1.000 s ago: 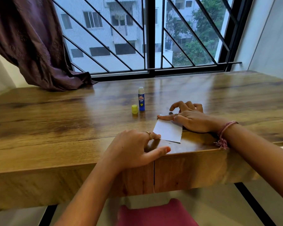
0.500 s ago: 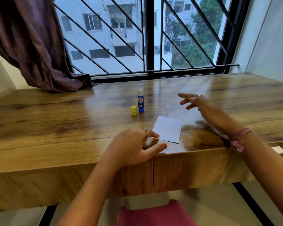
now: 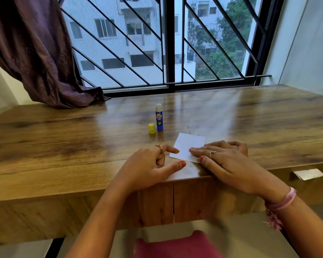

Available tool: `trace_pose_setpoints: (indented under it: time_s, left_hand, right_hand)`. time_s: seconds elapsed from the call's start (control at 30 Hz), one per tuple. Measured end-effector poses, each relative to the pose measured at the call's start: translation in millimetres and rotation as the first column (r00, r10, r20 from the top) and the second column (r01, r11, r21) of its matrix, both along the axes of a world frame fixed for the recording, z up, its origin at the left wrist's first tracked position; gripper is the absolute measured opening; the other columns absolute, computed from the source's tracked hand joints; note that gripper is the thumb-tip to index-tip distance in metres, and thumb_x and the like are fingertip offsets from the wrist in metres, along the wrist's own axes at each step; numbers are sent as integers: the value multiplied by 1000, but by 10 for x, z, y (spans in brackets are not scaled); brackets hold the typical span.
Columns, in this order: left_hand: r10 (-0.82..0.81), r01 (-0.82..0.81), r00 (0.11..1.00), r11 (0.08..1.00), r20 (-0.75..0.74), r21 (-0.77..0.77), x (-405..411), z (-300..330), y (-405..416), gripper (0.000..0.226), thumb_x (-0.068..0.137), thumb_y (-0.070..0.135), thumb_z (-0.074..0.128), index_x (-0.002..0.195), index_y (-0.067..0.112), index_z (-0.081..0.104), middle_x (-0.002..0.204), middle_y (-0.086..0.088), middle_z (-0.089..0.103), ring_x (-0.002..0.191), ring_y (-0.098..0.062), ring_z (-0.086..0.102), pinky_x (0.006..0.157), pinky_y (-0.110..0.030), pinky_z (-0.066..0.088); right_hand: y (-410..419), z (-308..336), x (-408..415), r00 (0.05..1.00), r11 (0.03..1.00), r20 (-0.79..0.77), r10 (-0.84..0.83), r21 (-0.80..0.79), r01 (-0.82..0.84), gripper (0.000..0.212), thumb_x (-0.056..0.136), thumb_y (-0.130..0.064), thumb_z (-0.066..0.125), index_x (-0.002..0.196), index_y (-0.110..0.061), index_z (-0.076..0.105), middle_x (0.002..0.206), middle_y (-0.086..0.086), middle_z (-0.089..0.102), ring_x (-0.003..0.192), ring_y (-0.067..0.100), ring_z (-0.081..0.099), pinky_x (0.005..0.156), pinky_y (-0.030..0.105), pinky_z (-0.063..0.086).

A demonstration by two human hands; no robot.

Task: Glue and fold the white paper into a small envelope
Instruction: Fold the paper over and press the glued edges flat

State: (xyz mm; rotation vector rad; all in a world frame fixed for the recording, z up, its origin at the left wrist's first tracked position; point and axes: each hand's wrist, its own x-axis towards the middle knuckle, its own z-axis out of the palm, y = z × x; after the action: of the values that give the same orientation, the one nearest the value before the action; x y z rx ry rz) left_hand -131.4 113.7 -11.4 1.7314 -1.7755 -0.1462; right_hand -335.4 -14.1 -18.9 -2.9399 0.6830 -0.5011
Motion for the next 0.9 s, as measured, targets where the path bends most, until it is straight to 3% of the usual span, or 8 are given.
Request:
trace_pose_setpoints:
  time_s: [0.07, 0.2, 0.37, 0.5, 0.67, 0.9]
  left_hand:
    - [26, -28, 995, 999, -93, -19, 24, -6, 6, 33, 82, 60, 56, 103, 35, 59, 51, 11, 46, 44, -2, 42, 47, -15, 36]
    - [165, -199, 955, 972, -246, -123, 75, -40, -7, 17, 86, 39, 64, 98, 29, 59, 50, 11, 47, 44, 1, 45, 48, -9, 35]
    - [336, -398, 882, 907, -332, -140, 161, -55, -33, 15, 83, 31, 69, 86, 23, 56, 65, 3, 53, 53, -3, 47, 50, -11, 39]
    - [345, -415, 864, 901, -367, -129, 184, -63, -24, 16, 82, 30, 71, 80, 22, 57, 65, 5, 52, 50, 0, 45, 48, -12, 38]
    - [326, -405, 851, 906, -412, -120, 194, -67, -23, 16, 81, 29, 72, 80, 20, 59, 65, 5, 52, 50, -1, 44, 49, -16, 37]
    - [322, -398, 850, 911, -417, -109, 190, -63, -19, 16, 81, 30, 72, 82, 19, 60, 66, 5, 53, 50, 0, 45, 47, -13, 38]
  right_hand:
    - [-14, -7, 6, 1000, 1000, -27, -15, -4, 15, 55, 89, -58, 9, 136, -50, 37, 142, -31, 36, 134, -4, 25, 95, 28, 4]
    - [-80, 34, 23, 997, 998, -45, -57, 39, 59, 54, 91, -57, 10, 136, -49, 39, 141, -35, 33, 133, -6, 23, 101, 35, 7]
    - [-368, 125, 71, 995, 986, -64, -81, 139, 89, 43, 98, -45, 21, 135, -44, 43, 143, -29, 37, 133, 1, 26, 108, 41, 15]
    - [-626, 169, 111, 989, 976, -99, -111, 179, 128, 41, 101, -38, 24, 138, -39, 40, 147, -23, 35, 139, 10, 24, 112, 46, 16]
    - [-731, 166, 122, 979, 969, -125, -164, 166, 183, 42, 101, -42, 22, 141, -43, 35, 149, -26, 30, 140, 6, 19, 105, 39, 15]
    - [-751, 65, 100, 981, 971, 52, -187, 158, 177, 45, 100, -37, 28, 145, -42, 26, 154, -22, 22, 141, 10, 20, 93, 29, 11]
